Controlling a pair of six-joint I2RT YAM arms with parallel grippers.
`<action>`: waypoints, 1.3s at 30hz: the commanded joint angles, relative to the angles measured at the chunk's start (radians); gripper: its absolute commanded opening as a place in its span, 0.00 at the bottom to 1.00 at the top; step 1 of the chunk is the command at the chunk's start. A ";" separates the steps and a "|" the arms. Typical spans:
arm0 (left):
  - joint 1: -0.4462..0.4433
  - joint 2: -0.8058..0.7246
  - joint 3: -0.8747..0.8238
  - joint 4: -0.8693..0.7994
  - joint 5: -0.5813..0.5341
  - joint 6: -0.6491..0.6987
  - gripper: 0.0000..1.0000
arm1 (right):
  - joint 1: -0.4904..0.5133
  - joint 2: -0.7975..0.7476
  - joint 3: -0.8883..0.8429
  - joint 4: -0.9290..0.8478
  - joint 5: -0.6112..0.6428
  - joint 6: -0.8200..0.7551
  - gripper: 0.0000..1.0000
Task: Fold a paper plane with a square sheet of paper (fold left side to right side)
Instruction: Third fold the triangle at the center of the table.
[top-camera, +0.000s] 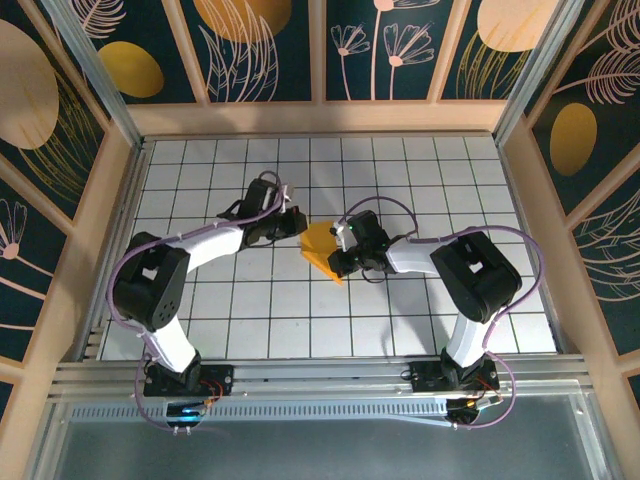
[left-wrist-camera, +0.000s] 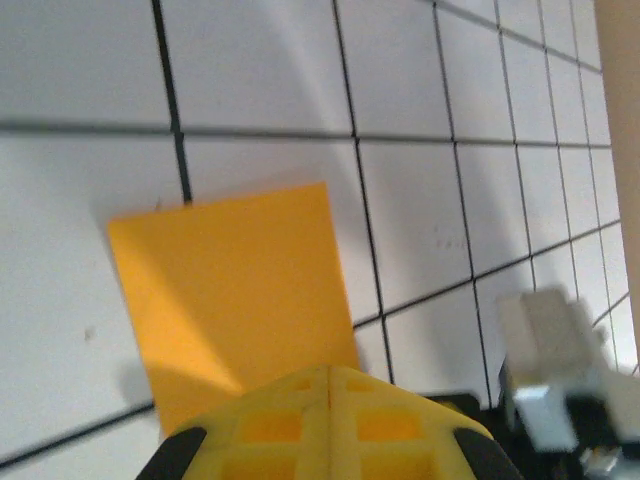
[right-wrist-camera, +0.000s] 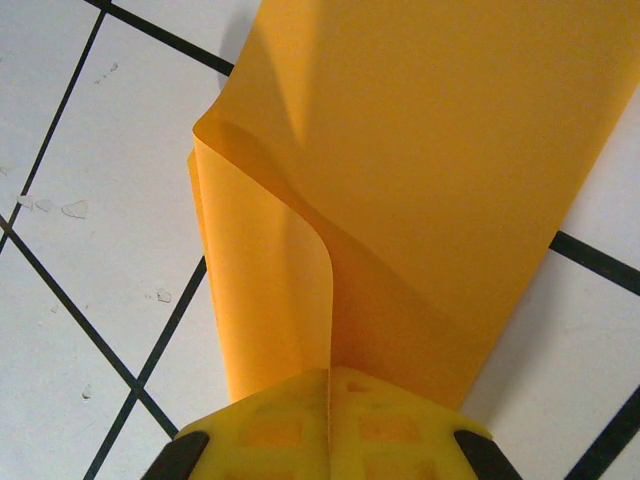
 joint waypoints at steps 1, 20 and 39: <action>-0.023 -0.030 -0.101 0.149 0.098 -0.084 0.00 | -0.004 0.046 -0.009 -0.055 0.027 -0.020 0.00; -0.087 0.122 -0.092 0.246 0.126 -0.154 0.00 | -0.003 0.046 -0.006 -0.066 0.038 -0.020 0.00; -0.096 0.157 -0.103 0.160 0.055 -0.111 0.00 | -0.004 0.050 -0.003 -0.069 0.048 -0.023 0.00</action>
